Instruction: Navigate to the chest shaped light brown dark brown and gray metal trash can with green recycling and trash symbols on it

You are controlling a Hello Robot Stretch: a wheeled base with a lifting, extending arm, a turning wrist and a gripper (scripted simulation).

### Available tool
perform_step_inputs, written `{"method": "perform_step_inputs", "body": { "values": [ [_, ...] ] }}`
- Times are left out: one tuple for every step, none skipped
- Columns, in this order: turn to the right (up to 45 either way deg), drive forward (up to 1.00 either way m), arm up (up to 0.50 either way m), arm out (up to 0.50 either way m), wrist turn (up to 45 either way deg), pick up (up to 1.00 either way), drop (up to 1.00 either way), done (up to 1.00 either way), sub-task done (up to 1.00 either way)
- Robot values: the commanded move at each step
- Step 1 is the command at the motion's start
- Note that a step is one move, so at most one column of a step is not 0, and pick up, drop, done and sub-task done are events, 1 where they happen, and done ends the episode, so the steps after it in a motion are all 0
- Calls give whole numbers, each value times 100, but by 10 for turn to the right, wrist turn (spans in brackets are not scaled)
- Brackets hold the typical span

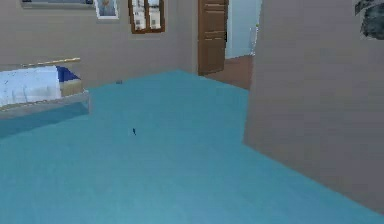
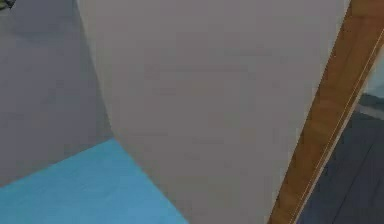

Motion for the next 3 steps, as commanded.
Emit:
{"method": "perform_step_inputs", "body": {
  "values": [
    [0,100,0,0,0,0,0,0,0],
    [0,100,0,0,0,0,0,0,0],
    [0,35,0,0,0,0,0,0,0]
  ]
}}
